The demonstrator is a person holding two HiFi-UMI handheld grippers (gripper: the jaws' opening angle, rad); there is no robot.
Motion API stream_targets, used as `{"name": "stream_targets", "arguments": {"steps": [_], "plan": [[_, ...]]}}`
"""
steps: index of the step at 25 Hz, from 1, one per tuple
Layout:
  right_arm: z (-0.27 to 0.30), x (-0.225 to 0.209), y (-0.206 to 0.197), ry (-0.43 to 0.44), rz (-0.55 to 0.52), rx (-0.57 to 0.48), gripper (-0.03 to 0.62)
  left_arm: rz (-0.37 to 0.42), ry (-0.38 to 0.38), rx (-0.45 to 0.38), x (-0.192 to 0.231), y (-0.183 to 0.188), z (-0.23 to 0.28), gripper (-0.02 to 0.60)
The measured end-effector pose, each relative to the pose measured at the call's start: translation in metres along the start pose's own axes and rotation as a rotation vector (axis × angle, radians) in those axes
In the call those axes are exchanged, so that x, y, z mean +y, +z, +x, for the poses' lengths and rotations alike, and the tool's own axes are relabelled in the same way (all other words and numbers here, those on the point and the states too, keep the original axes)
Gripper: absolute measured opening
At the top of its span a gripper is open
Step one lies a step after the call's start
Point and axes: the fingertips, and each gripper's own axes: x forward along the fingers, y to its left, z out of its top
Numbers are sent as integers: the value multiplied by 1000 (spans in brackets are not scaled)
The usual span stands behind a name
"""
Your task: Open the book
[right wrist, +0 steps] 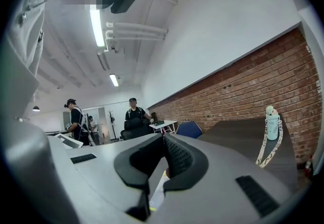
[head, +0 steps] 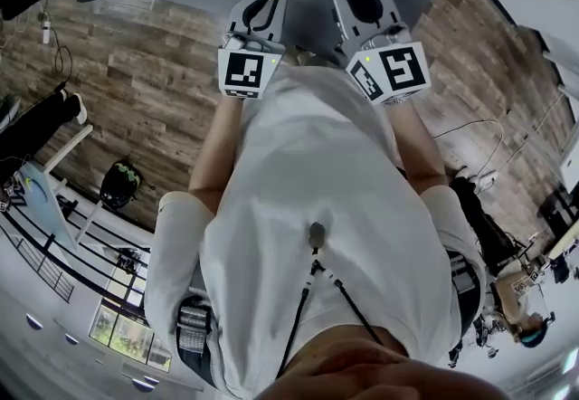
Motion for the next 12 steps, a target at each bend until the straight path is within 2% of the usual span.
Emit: {"name": "stream_targets", "arguments": {"steps": [6, 12], "plan": [[12, -24, -3, -28, 15, 17, 37, 32, -38, 58, 3, -26, 30, 28], [22, -40, -14, -36, 27, 51, 37, 10, -53, 112, 7, -51, 56, 28]]}}
